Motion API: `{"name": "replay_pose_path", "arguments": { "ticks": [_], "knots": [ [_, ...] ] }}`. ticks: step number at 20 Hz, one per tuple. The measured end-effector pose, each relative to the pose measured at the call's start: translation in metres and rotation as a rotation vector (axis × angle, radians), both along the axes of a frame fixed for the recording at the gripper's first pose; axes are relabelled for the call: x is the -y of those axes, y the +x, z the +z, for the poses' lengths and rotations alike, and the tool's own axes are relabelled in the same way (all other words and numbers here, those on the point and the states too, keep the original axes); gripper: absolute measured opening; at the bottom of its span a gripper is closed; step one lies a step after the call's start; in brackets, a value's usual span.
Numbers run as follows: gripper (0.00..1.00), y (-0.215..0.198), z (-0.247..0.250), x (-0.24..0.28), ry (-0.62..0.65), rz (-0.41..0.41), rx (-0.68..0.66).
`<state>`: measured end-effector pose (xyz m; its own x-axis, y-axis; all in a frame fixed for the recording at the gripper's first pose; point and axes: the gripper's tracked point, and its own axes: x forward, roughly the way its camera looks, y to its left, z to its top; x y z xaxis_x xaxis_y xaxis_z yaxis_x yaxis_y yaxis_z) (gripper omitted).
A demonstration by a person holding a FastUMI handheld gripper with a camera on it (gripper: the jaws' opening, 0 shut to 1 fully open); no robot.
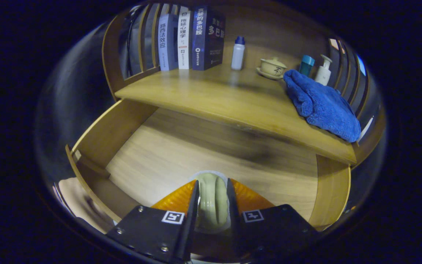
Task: Pull open the drawer, take out the items inside it, and place them on the countertop above the cabinet.
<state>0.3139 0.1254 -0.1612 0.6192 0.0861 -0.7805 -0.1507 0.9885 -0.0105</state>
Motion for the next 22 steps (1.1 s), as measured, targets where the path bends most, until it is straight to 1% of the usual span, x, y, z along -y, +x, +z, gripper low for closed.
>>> {"name": "replay_pose_path", "arguments": {
  "ticks": [6,8,9,10,11,13,18,22],
  "knots": [
    [0.43,-0.002,-0.012,-0.003,0.025,0.007,-0.073],
    [0.43,-0.004,-0.016,-0.004,0.046,0.004,-0.100],
    [0.43,-0.004,-0.011,-0.005,0.073,-0.009,-0.097],
    [0.30,0.002,-0.022,-0.005,0.106,-0.040,-0.113],
    [0.16,0.000,-0.019,-0.006,0.126,-0.052,-0.113],
    [0.16,-0.002,-0.013,-0.004,0.139,-0.067,-0.099],
    [0.16,0.003,0.022,-0.006,0.204,-0.089,-0.005],
    [0.16,0.009,0.056,-0.003,0.161,-0.067,0.111]
  ]
}}
